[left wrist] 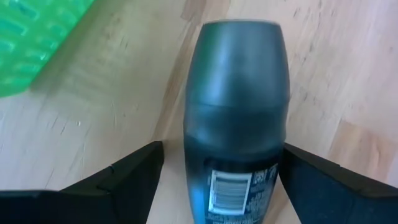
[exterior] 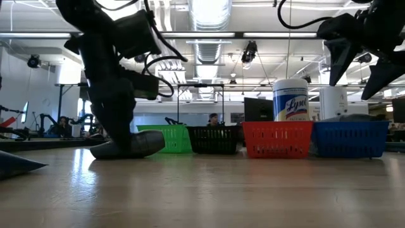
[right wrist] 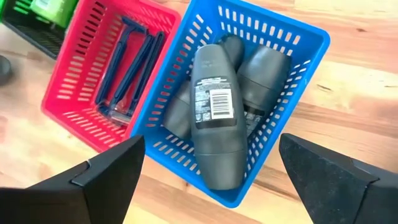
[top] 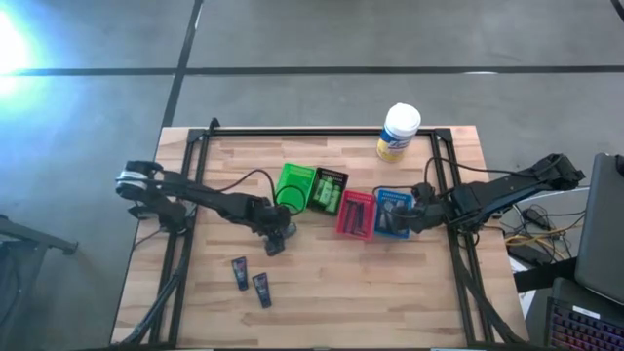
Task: Pick & Place Travel size toiletries
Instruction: Put the deodorant into the blue bin
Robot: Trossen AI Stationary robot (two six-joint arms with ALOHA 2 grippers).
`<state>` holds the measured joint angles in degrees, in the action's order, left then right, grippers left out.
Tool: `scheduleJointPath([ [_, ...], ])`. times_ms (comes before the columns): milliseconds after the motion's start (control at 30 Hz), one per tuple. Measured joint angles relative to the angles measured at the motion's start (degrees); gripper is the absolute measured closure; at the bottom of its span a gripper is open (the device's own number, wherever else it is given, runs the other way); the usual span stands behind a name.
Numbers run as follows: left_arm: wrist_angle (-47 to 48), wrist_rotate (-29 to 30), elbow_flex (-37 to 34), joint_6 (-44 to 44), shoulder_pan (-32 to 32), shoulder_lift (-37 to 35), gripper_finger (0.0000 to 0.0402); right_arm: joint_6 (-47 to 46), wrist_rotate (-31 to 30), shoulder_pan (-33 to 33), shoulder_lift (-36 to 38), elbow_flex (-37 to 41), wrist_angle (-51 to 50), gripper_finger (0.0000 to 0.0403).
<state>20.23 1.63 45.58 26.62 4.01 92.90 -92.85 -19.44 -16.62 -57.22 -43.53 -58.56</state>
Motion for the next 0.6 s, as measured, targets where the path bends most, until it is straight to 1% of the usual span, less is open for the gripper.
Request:
scheduleJointPath([
  [100,-0.54,0.24,0.24,-0.03,0.0,1.13,0.0102,0.37,0.33,0.0,0.15,-0.29,0.04,0.0035],
  [167,-0.75,0.33,0.24,-0.09,0.0,1.14,0.012,0.61,1.32,0.0,0.23,-0.33,0.05,0.0035],
  [333,-1.21,0.44,0.16,-1.35,-0.07,-0.87,0.0187,3.79,3.56,-0.02,0.27,-0.33,1.24,0.0035],
  [467,-3.28,-1.42,-0.02,-3.37,-0.04,-2.14,0.0192,10.71,6.06,-0.02,0.31,-0.33,9.42,0.0035],
  [600,-5.4,-2.68,0.06,-3.07,0.07,-3.18,0.0192,12.08,6.32,0.0,-0.93,-0.35,17.04,0.0035],
])
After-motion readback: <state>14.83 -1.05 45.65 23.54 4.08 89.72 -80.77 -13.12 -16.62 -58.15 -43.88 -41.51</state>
